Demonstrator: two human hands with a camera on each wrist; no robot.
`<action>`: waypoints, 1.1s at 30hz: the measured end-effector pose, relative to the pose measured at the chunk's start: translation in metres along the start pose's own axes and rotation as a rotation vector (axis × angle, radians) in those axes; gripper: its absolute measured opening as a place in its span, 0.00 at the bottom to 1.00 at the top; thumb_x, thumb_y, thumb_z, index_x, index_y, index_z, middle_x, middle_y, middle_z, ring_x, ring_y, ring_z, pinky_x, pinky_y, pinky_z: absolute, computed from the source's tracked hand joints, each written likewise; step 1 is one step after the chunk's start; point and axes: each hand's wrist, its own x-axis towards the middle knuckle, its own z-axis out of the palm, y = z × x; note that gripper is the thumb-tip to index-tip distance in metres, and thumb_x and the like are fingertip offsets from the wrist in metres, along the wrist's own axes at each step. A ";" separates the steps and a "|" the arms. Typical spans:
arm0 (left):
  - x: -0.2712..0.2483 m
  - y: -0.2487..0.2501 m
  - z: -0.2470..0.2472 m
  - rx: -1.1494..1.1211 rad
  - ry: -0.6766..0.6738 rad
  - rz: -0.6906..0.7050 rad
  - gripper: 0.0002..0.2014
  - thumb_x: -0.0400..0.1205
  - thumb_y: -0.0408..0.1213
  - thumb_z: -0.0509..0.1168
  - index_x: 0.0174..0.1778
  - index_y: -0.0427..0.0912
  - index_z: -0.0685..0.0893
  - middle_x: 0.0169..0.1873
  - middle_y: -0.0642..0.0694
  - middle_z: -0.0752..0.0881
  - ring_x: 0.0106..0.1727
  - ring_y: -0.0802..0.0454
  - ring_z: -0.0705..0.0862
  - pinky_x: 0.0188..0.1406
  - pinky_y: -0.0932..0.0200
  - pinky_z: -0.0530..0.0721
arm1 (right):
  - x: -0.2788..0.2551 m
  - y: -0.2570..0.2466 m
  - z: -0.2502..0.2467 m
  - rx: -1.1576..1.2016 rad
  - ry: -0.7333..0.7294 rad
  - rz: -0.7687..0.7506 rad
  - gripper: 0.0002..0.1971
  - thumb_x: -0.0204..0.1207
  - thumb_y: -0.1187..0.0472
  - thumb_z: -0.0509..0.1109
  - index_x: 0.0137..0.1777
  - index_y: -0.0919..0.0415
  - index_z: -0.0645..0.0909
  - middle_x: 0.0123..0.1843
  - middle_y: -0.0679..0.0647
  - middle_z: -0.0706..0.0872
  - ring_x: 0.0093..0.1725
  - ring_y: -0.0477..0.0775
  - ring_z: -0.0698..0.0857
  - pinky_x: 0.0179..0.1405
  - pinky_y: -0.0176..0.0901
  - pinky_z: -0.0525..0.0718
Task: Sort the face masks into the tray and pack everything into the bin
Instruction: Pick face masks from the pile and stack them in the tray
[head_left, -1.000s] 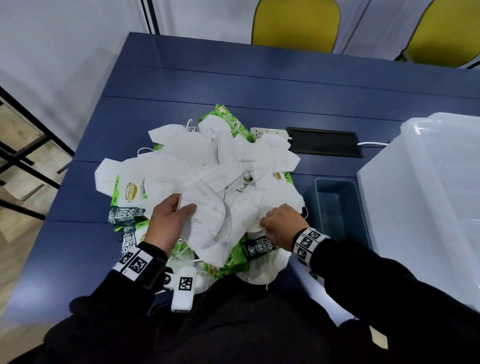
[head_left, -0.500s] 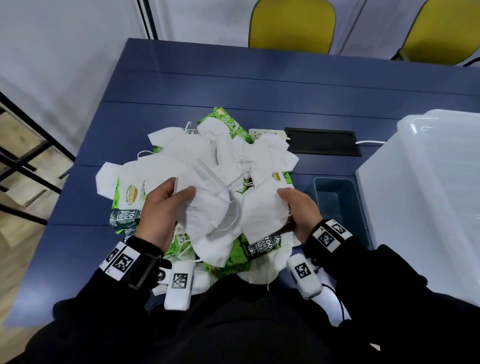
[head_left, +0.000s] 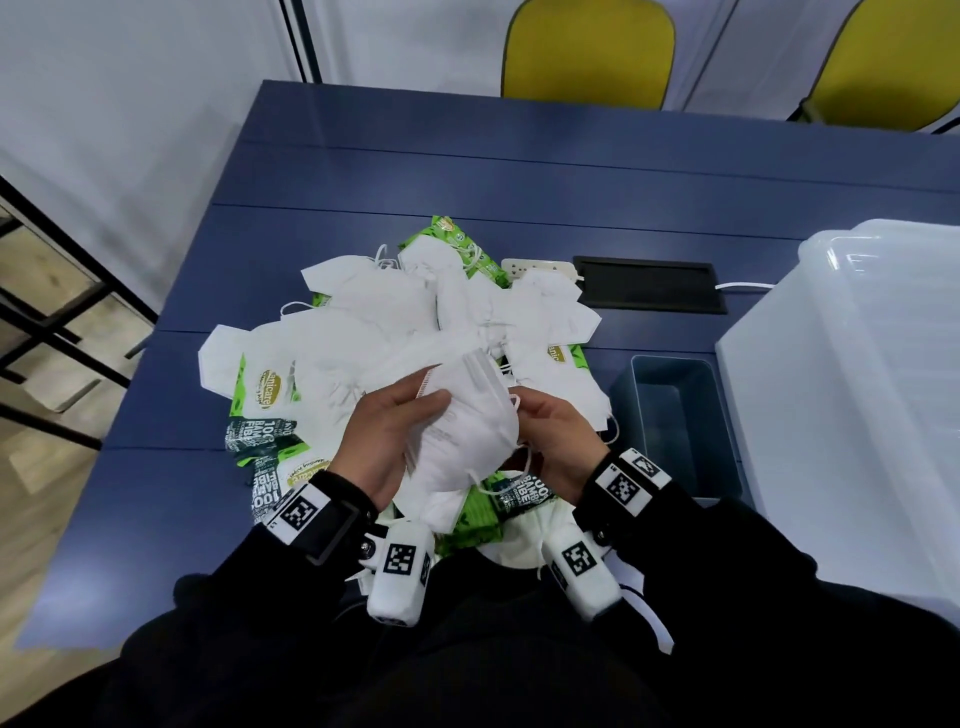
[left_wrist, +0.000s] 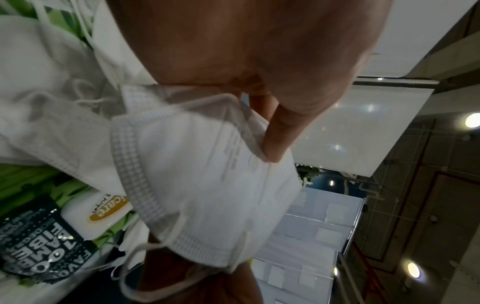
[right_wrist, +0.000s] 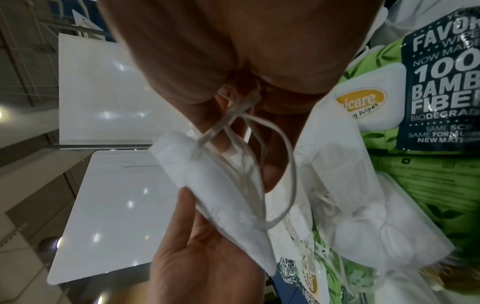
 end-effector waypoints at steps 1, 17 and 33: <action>0.000 -0.001 0.000 0.025 0.003 -0.002 0.20 0.74 0.28 0.77 0.59 0.21 0.86 0.59 0.24 0.88 0.57 0.35 0.88 0.67 0.36 0.84 | 0.000 0.000 0.001 0.001 -0.003 0.012 0.10 0.80 0.72 0.70 0.58 0.67 0.87 0.46 0.62 0.88 0.38 0.58 0.86 0.41 0.54 0.91; -0.006 0.006 -0.018 0.328 -0.141 0.015 0.14 0.74 0.33 0.76 0.54 0.35 0.93 0.52 0.31 0.92 0.50 0.39 0.91 0.52 0.50 0.88 | 0.001 0.002 -0.009 -0.206 0.128 -0.129 0.06 0.80 0.65 0.74 0.42 0.64 0.88 0.32 0.57 0.83 0.28 0.54 0.78 0.27 0.41 0.76; -0.001 0.017 0.001 0.053 0.122 -0.025 0.15 0.87 0.29 0.63 0.66 0.42 0.88 0.58 0.39 0.92 0.52 0.44 0.89 0.52 0.49 0.87 | -0.004 -0.006 -0.003 -1.095 -0.039 -1.021 0.09 0.75 0.62 0.77 0.52 0.52 0.94 0.62 0.47 0.91 0.68 0.55 0.85 0.68 0.59 0.79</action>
